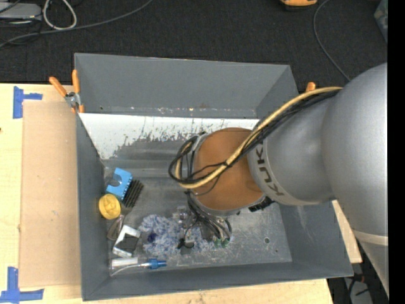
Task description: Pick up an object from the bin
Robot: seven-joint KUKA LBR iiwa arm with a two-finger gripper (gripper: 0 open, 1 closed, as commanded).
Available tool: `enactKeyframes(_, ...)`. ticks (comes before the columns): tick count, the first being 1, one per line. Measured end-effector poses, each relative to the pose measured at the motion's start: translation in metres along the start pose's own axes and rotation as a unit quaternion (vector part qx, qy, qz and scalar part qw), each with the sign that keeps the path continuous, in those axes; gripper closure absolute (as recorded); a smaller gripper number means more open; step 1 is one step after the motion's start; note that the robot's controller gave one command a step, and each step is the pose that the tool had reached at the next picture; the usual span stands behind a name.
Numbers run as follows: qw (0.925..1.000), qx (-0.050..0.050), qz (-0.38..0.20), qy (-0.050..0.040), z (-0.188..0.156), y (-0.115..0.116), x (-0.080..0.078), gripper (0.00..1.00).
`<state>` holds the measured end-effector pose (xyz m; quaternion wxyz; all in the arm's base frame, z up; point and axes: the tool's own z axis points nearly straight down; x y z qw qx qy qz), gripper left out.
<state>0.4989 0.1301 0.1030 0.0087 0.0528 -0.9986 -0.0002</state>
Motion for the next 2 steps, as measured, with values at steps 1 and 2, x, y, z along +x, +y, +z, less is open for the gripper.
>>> enactKeyframes(1, 1.0, 0.0, 0.0, -0.0039, -0.046, 0.001, -0.001, 1.0)
enactKeyframes(2, 1.0, -0.001, 0.0, -0.0051, -0.093, 0.001, -0.001, 1.0)
